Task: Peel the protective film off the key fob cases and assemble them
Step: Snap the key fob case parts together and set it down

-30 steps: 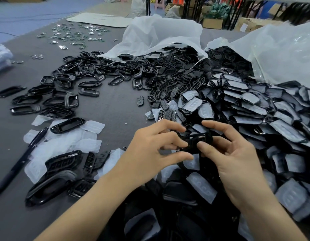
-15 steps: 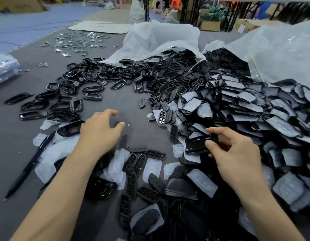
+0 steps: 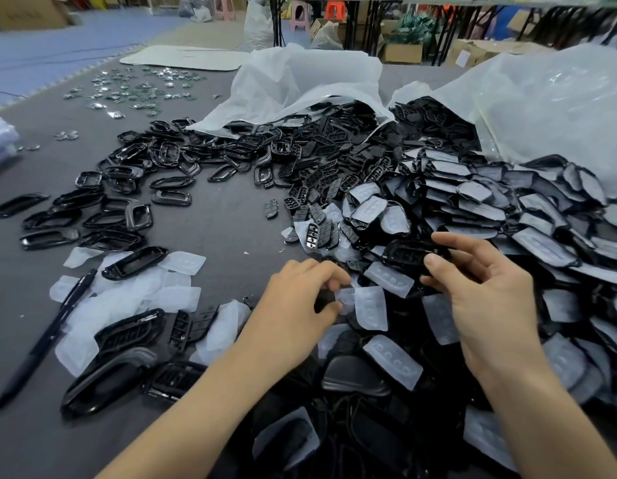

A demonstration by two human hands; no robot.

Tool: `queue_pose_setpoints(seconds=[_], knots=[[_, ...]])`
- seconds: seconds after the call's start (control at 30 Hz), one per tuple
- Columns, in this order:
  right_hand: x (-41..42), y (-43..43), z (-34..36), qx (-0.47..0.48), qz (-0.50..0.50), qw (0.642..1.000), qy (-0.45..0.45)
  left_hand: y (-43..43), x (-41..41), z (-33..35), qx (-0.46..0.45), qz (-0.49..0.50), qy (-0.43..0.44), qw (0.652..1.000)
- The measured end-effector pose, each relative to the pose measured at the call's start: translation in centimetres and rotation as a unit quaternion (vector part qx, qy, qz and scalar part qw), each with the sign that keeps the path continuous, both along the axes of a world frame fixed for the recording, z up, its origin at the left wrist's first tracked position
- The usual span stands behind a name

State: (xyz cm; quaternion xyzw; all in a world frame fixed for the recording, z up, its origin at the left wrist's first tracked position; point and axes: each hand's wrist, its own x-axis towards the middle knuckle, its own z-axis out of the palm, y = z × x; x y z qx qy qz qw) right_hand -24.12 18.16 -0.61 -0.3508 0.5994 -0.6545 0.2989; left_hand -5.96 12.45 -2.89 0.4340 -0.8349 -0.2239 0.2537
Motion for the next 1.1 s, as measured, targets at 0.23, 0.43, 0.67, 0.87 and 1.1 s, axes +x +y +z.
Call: queue_pose_setpoints(seconds=[0.23, 0.43, 0.67, 0.87, 1.1], knots=[[-0.1, 0.0, -0.1, -0.009, 0.012, 1.000, 0.011, 0.4, -0.3, 0.3, 0.049, 0.040, 0.138, 0.988], [0.8, 0.0, -0.1, 0.031, 0.074, 0.996, 0.027, 0.3, 0.0, 1.6, 0.070, 0.121, 0.374, 0.917], [2.8, 0.4, -0.1, 0.045, 0.114, 0.992, 0.017, 0.9, -0.5, 2.0, 0.095, 0.033, 0.388, 0.916], [2.8, 0.5, 0.4, 0.028, 0.123, 0.991, -0.044, 1.1, -0.8, 1.9, 0.134, -0.023, 0.398, 0.907], [2.8, 0.2, 0.0, 0.036, 0.103, 0.989, -0.100, 0.8, -0.6, 1.1, 0.123, -0.033, 0.411, 0.903]])
